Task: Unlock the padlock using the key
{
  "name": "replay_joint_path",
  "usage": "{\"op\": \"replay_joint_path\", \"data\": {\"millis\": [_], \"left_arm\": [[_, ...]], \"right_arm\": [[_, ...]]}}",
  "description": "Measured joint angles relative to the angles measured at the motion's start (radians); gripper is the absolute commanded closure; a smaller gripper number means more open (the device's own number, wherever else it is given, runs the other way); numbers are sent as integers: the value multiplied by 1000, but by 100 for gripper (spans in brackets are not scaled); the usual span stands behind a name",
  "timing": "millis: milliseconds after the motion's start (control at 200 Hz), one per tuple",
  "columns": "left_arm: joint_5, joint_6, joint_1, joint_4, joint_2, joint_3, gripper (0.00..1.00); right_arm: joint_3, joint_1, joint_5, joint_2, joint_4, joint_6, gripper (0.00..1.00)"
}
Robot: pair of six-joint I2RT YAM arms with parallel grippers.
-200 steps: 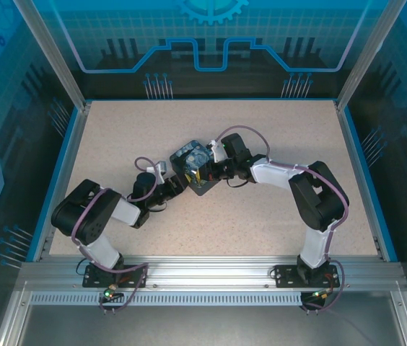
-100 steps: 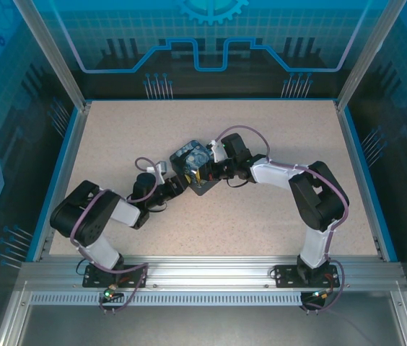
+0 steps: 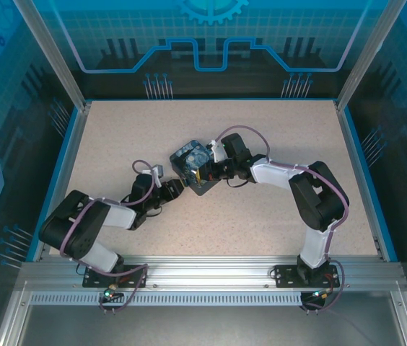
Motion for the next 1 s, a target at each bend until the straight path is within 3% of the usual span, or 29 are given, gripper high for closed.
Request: {"op": "replay_joint_path", "data": {"millis": [200,620,1001], "left_arm": [[27,80,53,-47,-19,5,46],[109,278,85,-86,34,74,44],[146,358,83,-106,88,135,49]], "right_arm": [[0,0,0,0,-1,-6,100],[0,-1,0,0,-3,-11,100],[0,-1,0,-2,-5,-14,100]]}}
